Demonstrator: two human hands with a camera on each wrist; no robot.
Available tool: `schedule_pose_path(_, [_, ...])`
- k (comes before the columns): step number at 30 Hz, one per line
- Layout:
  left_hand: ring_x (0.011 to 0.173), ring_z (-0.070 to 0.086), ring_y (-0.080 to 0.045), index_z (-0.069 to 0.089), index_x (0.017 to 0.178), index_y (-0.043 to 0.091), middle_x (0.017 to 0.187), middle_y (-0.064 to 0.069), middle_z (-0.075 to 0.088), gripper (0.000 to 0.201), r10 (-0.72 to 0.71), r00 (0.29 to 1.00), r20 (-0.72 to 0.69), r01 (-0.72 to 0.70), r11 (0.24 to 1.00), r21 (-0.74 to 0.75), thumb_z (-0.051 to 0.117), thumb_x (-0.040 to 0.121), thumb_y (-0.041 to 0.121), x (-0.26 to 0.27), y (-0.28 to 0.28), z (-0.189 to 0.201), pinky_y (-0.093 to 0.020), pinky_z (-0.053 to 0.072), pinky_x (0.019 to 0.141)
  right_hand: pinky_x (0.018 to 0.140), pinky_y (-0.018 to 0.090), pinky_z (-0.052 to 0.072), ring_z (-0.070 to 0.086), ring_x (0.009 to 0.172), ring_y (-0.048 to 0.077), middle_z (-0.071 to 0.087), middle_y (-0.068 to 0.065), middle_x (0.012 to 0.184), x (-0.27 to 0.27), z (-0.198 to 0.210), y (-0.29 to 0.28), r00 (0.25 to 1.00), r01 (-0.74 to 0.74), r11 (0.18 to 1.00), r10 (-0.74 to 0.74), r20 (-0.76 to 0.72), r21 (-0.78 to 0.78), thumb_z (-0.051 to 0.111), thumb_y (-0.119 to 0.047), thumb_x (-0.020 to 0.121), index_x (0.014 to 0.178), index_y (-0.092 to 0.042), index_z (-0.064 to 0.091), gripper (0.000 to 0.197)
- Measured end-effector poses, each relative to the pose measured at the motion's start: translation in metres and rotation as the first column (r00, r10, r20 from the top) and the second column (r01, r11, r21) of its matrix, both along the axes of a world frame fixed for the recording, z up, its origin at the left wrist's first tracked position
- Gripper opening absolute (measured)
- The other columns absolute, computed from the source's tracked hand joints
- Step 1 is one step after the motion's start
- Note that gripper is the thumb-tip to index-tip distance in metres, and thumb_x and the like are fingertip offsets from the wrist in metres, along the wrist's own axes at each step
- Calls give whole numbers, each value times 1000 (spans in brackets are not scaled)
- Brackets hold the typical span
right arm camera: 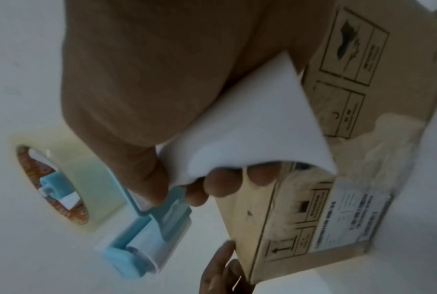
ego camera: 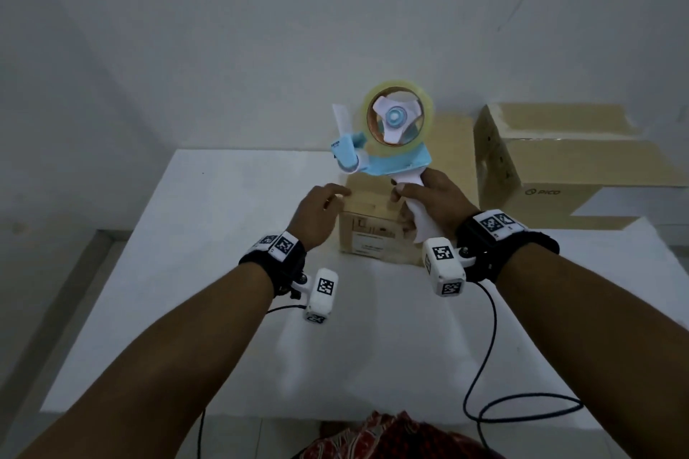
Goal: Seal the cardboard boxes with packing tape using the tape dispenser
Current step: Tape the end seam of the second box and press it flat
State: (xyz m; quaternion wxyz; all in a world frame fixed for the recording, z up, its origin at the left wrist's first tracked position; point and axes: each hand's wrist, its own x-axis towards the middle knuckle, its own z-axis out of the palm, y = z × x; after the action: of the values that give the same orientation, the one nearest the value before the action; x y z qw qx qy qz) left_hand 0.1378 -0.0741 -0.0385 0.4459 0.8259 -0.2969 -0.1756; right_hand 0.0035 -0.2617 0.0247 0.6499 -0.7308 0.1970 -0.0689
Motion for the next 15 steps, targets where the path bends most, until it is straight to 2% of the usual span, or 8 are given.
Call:
schedule_pose_path(1, [83, 59, -21, 67, 98, 16, 87, -6, 61, 24, 76, 990, -120, -85, 993, -75, 44, 96, 21, 2, 0, 3, -29, 47, 72, 47, 32, 49, 53, 47, 25, 61, 26, 79, 0, 0, -1, 1000, 9, 1000, -9, 2, -1, 62, -11, 88, 94, 5, 61, 17])
schedule_pose_path(2, [75, 58, -21, 68, 88, 12, 78, -5, 63, 31, 116, 946, -301, -164, 976, -141, 41, 97, 24, 4, -1, 7, -27, 44, 61, 47, 33, 47, 51, 47, 26, 59, 29, 76, 1, -1, -3, 1000, 16, 1000, -16, -1, 1, 64, -14, 82, 91, 5, 62, 21])
schedule_pose_path(4, [63, 55, -19, 68, 84, 6, 64, -6, 64, 45, 54, 756, -653, -266, 936, -230, 37, 102, 34, 4, -2, 20, -22, 38, 49, 50, 35, 46, 49, 47, 27, 57, 26, 66, 1, -2, -3, 1000, 23, 1000, -23, -14, -13, 65, -19, 75, 83, 1, 61, 22])
schedule_pose_path(5, [58, 56, -18, 68, 87, 4, 61, -6, 63, 49, 3, 674, -739, -283, 924, -255, 37, 103, 39, 4, -2, 25, -21, 37, 46, 50, 36, 46, 49, 47, 27, 56, 23, 62, 1, -3, -3, 1000, 22, 999, -22, -16, -26, 65, -19, 74, 81, 0, 60, 21])
schedule_pose_path(7, [55, 60, -17, 66, 93, 4, 62, -6, 64, 48, -92, 614, -784, -238, 925, -296, 41, 101, 44, 2, -3, 34, -20, 39, 45, 49, 35, 46, 48, 45, 26, 55, 17, 57, 0, -5, -3, 1000, 9, 999, -10, -11, -45, 65, -16, 77, 79, 0, 58, 17])
schedule_pose_path(11, [63, 67, -14, 67, 96, 9, 73, -4, 71, 34, -180, 611, -771, -66, 959, -276, 50, 97, 38, -6, -9, 46, -19, 48, 51, 46, 31, 46, 48, 39, 22, 56, 7, 48, 0, -7, -1, 1000, -9, 988, 6, -21, -157, 63, -5, 84, 70, -4, 57, 16])
schedule_pose_path(13, [65, 67, -13, 67, 94, 10, 74, -2, 72, 25, -163, 629, -760, -73, 961, -267, 53, 98, 31, -8, -11, 47, -19, 48, 51, 45, 32, 46, 48, 38, 22, 56, 9, 49, 0, -8, 0, 1000, -15, 985, 11, -21, -171, 63, -3, 85, 68, -6, 57, 18])
schedule_pose_path(15, [67, 67, -13, 68, 94, 11, 76, -2, 71, 19, -157, 618, -770, -122, 949, -291, 56, 97, 25, -9, -11, 44, -18, 46, 50, 45, 33, 46, 48, 39, 24, 56, 14, 51, -1, -11, 0, 1000, -24, 987, 22, -13, -161, 63, -3, 85, 70, -4, 58, 16])
